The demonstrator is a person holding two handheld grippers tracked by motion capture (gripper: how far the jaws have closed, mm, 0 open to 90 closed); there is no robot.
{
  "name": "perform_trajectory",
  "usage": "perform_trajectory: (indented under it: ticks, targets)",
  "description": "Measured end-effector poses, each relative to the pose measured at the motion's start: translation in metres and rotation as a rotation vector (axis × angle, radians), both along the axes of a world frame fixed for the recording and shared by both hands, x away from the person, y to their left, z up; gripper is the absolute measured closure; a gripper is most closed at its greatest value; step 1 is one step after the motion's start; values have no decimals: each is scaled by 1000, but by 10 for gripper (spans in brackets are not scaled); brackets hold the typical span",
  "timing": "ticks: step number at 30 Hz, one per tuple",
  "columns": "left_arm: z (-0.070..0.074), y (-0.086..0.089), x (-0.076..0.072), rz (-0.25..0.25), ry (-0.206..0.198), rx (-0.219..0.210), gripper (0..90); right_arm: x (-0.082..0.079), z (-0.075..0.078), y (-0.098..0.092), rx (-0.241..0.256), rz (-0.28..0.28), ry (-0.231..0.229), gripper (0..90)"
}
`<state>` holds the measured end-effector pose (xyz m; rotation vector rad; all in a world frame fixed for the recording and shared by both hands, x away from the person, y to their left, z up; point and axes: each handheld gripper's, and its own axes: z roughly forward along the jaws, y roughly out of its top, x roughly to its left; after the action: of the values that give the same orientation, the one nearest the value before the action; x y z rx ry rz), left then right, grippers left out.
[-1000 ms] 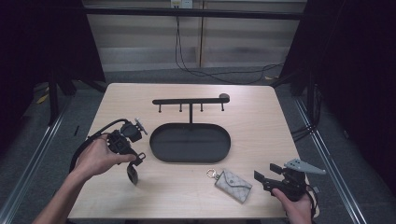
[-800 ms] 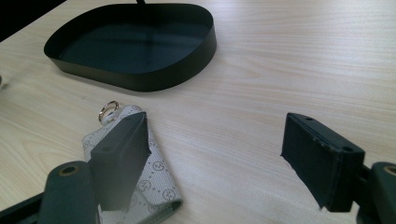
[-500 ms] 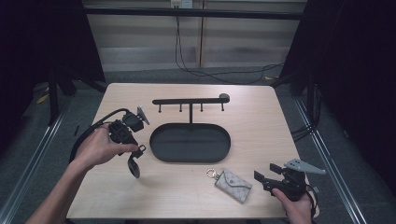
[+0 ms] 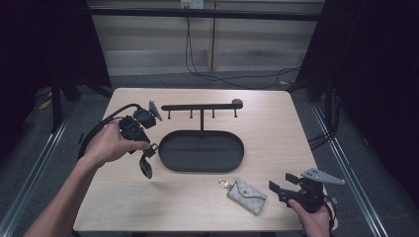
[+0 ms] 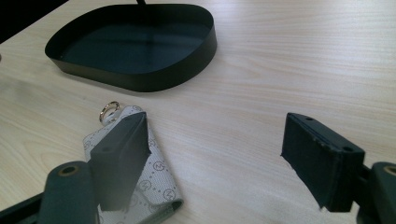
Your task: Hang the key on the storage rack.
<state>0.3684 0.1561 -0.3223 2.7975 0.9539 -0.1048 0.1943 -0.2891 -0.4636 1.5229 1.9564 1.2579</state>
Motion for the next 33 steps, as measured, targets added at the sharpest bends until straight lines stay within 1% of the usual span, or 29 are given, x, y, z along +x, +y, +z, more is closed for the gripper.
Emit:
perform_trajectory:
  ticks: [4,6,9,10,11,14,15,17,18,20,22,23,24,26,27,28,30,33]
  targets:
    - [5,-3,4,1,0,6,707,0,0,0,1,1,1,227]
    - [9,-7,7,17,-12,-1,706,0,0,0,1,2,0,227]
    - [12,-10,9,17,-10,1,706,0,0,0,3,0,4,227]
    - [13,-11,10,10,-10,2,707,0,0,0,3,1,3,227]
    - [16,-14,12,11,-12,1,707,0,0,0,2,2,1,227]
    - [20,-17,14,15,-18,0,707,0,0,0,3,0,4,227]
    - [21,-18,15,14,-18,1,707,0,0,0,3,0,4,227]
    - [23,-21,16,20,-19,18,707,0,0,0,3,1,3,227]
    - [26,-22,18,26,-24,19,707,0,0,0,4,2,3,227]
    - [28,-23,19,29,-19,16,706,1,0,0,3,2,6,227]
    - [29,-25,23,35,-23,24,707,0,0,0,3,1,6,227]
    - [30,-26,25,47,-22,22,707,0,0,0,3,1,6,227]
    - [31,-26,28,46,-22,20,707,0,0,-1,4,3,5,226]
    - [32,-27,32,68,-34,13,706,0,0,-1,4,0,4,227]
    - [33,-27,34,71,-39,12,707,0,0,-1,5,0,4,227]
    - [33,-29,39,91,-37,17,707,0,0,-1,6,0,6,227]
    - [33,-30,42,90,-44,21,707,0,0,-1,5,3,5,227]
    - [32,-35,51,99,-34,26,707,0,0,-1,6,5,6,227]
